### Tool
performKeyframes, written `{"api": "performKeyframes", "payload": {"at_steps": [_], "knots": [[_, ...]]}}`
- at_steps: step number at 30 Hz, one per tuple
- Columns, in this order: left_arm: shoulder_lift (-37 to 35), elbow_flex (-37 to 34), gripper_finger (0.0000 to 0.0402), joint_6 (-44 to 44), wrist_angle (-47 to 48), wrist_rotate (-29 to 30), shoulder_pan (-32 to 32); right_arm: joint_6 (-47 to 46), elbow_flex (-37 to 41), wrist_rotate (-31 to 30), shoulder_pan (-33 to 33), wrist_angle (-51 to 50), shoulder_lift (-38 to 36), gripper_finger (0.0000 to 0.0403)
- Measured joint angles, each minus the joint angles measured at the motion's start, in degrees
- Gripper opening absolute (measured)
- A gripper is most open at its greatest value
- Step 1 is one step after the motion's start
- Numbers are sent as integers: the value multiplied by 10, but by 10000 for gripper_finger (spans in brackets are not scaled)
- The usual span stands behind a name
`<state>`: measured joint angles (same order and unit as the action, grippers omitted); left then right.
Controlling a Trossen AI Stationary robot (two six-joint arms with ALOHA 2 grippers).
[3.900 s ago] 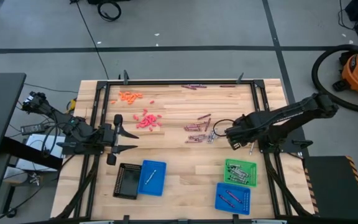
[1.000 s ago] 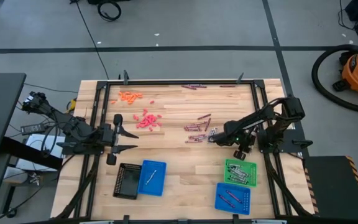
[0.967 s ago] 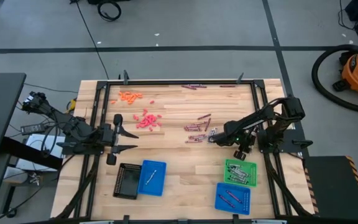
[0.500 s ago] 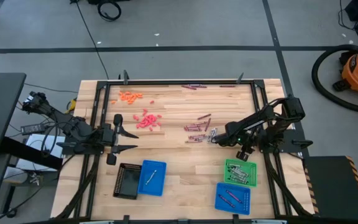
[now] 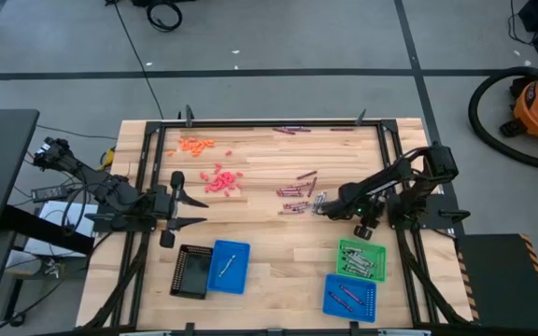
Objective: Sort crayons
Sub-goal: Put the white crayon into the left blue bin
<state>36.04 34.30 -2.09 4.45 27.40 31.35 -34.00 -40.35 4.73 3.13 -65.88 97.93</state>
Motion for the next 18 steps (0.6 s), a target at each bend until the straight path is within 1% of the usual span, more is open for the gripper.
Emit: {"api": "performKeyframes", "payload": {"at_steps": [6,9,12,15,18], "knots": [[0,0,160,0,0,0,0,11,-56,-44,-12,2,0,123],[0,0,160,0,0,0,0,24,-99,-88,-17,-37,0,123],[0,0,160,0,0,0,0,31,-136,-132,-24,-46,-8,123],[0,0,160,0,0,0,0,13,-149,-129,-48,-28,-17,123],[0,0,160,1,1,0,0,-44,-143,-116,-76,-4,-24,123]]}}
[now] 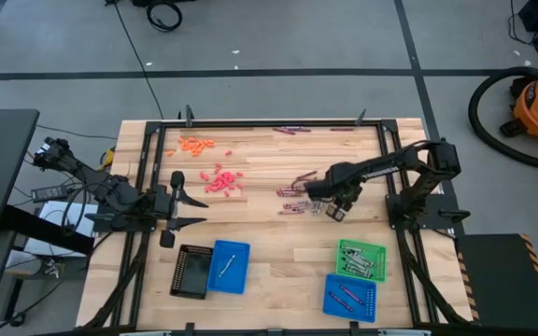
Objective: Sort crayons
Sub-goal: Put the white crayon into the left blue bin
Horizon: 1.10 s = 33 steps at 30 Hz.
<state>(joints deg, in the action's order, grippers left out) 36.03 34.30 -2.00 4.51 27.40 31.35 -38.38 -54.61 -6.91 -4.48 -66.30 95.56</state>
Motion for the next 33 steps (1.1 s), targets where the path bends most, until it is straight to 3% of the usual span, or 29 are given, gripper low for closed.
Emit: {"api": "performKeyframes", "payload": {"at_steps": [4,8,15,22,24,28,33], "knots": [[0,0,160,5,0,0,0,-94,20,14,-29,16,-3,123],[0,0,160,9,0,0,0,-127,39,22,-42,72,-6,123],[0,0,160,10,7,0,0,-142,43,-2,-51,97,-11,126],[0,0,160,14,12,0,0,-147,43,-20,-73,97,-46,156],[0,0,160,16,14,0,0,-111,43,-16,-77,97,-59,165],[0,0,160,19,20,0,0,53,43,8,-45,98,-77,168],[0,0,160,14,19,0,0,264,43,-20,12,100,-70,153]]}}
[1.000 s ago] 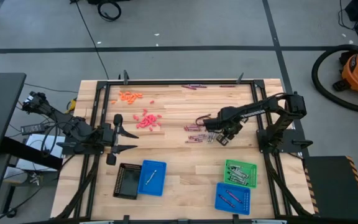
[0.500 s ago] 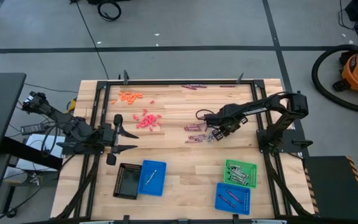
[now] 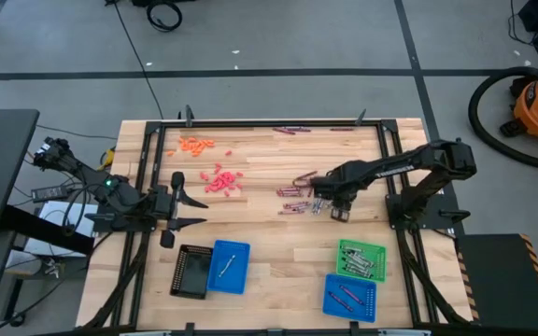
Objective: Sort crayons
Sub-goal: Put the white crayon into the left blue bin
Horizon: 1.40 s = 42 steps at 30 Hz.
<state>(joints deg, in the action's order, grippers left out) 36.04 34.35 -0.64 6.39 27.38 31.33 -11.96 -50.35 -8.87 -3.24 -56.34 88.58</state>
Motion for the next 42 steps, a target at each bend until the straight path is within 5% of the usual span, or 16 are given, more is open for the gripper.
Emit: {"api": "performKeyframes", "payload": {"at_steps": [4,13,31,42], "knots": [[3,0,160,-2,-9,16,0,105,0,-38,20,9,11,139],[63,0,160,20,-32,90,-50,171,0,-17,3,28,37,127],[129,0,160,20,-36,90,-107,212,41,-26,10,63,39,124],[129,0,160,19,-36,90,-106,371,43,-9,25,73,41,121]]}}
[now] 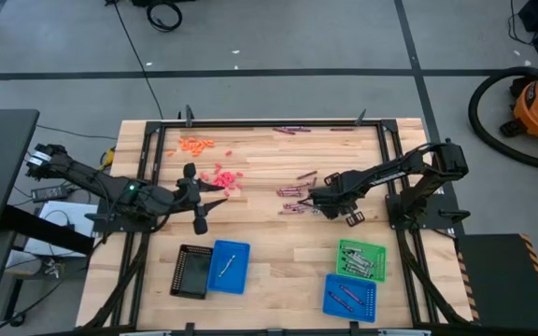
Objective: Sort crayons
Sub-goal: Put the white crayon into the left blue bin
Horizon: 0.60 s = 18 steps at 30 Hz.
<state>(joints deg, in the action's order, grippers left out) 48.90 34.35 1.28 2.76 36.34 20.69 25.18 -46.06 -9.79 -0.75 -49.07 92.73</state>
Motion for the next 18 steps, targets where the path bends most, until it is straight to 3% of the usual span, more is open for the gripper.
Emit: {"api": "performKeyframes", "payload": {"at_steps": [8,15,18], "knots": [[0,0,160,-2,2,-2,0,22,0,9,-2,4,0,121],[56,-2,160,10,-25,-117,-8,-11,0,24,0,8,-1,110],[87,-2,160,23,-38,-61,1,-14,0,26,0,8,-1,97]]}}
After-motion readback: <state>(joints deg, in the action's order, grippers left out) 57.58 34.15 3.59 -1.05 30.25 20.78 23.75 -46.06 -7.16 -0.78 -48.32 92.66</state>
